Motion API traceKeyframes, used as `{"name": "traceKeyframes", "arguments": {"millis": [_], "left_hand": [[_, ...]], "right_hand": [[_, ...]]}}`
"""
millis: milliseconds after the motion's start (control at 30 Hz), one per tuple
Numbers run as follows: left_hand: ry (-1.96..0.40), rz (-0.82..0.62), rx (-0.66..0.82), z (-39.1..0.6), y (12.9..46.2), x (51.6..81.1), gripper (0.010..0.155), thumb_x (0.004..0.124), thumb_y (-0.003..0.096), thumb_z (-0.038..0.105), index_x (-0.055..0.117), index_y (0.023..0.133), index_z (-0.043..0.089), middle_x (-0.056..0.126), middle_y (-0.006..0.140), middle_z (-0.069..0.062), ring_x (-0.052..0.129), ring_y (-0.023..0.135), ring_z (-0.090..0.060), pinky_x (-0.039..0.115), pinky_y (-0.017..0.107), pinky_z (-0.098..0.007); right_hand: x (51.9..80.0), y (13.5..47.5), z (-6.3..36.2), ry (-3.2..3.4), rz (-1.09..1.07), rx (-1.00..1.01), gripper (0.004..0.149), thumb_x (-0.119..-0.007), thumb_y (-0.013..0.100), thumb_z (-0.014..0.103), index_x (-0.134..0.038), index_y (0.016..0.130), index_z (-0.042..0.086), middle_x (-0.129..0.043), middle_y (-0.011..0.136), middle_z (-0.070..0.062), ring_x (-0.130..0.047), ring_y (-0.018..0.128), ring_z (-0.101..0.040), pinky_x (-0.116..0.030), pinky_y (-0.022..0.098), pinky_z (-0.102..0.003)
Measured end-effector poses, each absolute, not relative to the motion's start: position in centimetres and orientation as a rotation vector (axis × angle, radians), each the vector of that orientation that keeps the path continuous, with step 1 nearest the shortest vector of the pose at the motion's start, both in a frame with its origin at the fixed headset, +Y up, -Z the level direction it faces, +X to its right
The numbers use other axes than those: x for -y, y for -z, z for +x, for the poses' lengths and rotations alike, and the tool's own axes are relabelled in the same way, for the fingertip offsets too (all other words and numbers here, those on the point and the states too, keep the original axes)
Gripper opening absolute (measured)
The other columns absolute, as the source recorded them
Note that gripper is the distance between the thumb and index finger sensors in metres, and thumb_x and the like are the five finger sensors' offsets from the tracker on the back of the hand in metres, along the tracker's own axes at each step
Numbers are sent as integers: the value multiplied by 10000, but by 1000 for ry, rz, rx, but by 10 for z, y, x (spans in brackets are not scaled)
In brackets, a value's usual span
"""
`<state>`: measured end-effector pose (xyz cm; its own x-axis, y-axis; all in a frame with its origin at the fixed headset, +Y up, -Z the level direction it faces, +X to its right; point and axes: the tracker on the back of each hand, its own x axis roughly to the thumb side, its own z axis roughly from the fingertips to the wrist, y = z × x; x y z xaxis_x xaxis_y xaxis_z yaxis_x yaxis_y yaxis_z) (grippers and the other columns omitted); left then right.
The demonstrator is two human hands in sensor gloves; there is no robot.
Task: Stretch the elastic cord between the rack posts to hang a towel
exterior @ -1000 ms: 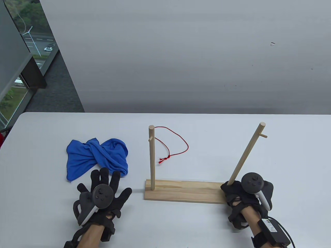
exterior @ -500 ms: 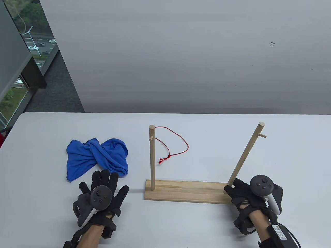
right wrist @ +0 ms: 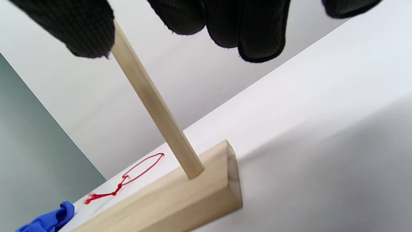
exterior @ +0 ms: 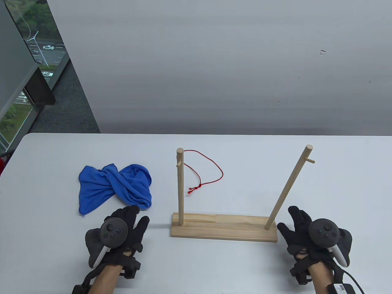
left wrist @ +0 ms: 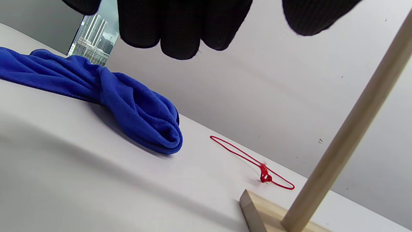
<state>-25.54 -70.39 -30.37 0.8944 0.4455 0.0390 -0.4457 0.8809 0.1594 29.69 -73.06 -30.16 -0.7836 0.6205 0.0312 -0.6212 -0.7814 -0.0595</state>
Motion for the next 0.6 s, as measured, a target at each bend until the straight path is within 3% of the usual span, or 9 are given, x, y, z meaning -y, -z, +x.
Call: {"name": "traceKeyframes", "arguments": {"millis": [167, 267, 600], "left_hand": [[-495, 218, 13, -253, 310, 683, 607, 797, 446, 578, 797, 933, 217, 921, 898, -48, 933, 794, -385, 735, 613, -567], [-536, 179, 24, -249, 325, 676, 561, 827, 441, 539, 830, 901, 218, 956, 850, -39, 980, 717, -367, 777, 569, -538], [-479, 21, 143, -210, 420, 662, 444, 916, 400, 467, 950, 777, 233, 1081, 636, -8, 1099, 409, -281, 891, 377, -454]], "right_hand": [[728, 298, 300, -2424, -5, 95, 736, -707, 468, 521, -444, 1019, 109, -473, 1013, -248, -649, 896, -465, -428, 582, -757], [724, 297, 300, -2430, -12, 132, 724, -702, 468, 516, -458, 1014, 108, -488, 1009, -243, -664, 890, -460, -442, 581, -753], [726, 297, 302, -2406, -33, 121, 706, -702, 471, 503, -486, 1005, 94, -510, 999, -249, -681, 876, -464, -458, 579, -748]]}}
